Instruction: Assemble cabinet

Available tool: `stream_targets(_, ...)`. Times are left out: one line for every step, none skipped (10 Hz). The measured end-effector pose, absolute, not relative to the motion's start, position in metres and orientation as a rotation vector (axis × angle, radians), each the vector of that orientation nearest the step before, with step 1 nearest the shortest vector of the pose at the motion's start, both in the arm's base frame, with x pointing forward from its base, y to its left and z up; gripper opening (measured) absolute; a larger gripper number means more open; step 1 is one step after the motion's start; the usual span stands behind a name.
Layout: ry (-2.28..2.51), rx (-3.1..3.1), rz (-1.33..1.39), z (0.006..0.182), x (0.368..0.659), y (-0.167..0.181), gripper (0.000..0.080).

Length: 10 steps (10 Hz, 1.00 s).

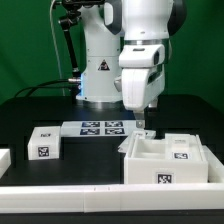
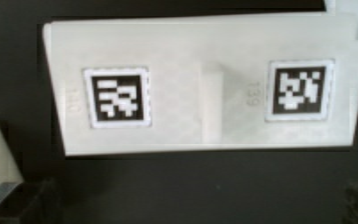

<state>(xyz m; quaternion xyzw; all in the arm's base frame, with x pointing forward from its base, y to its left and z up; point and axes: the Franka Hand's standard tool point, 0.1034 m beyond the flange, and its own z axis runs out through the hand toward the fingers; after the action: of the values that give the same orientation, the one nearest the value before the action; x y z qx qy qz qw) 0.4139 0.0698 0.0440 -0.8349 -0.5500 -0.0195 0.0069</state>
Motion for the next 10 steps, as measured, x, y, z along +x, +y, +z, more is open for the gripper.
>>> stream_targets(-1.712, -2.609, -0.05, 0.039, 0.411, 0.067, 0.0796)
stream_targets(-1.706, -2.608, -0.046, 0.035, 0.41, 0.066, 0.0796)
stream_targets(-1.705, -2.604, -0.043, 0.031, 0.409, 0.064, 0.0796)
stream_targets(-1.704, -2.602, -0.036, 0.028, 0.408, 0.06, 0.0796)
stream_targets(-1.702, -2.601, -0.031, 0.026, 0.408, 0.057, 0.0796)
stream_targets(-1.696, -2.6, -0.024, 0.022, 0.407, 0.055, 0.0796)
stream_targets(-1.693, -2.598, -0.02, 0.02, 0.406, 0.055, 0.0796)
stream_targets(-1.691, -2.597, -0.02, 0.018, 0.405, 0.055, 0.0796)
stream_targets(-1.691, -2.597, -0.02, 0.017, 0.405, 0.056, 0.0796)
stream_targets(-1.69, -2.596, -0.017, 0.016, 0.404, 0.056, 0.0796)
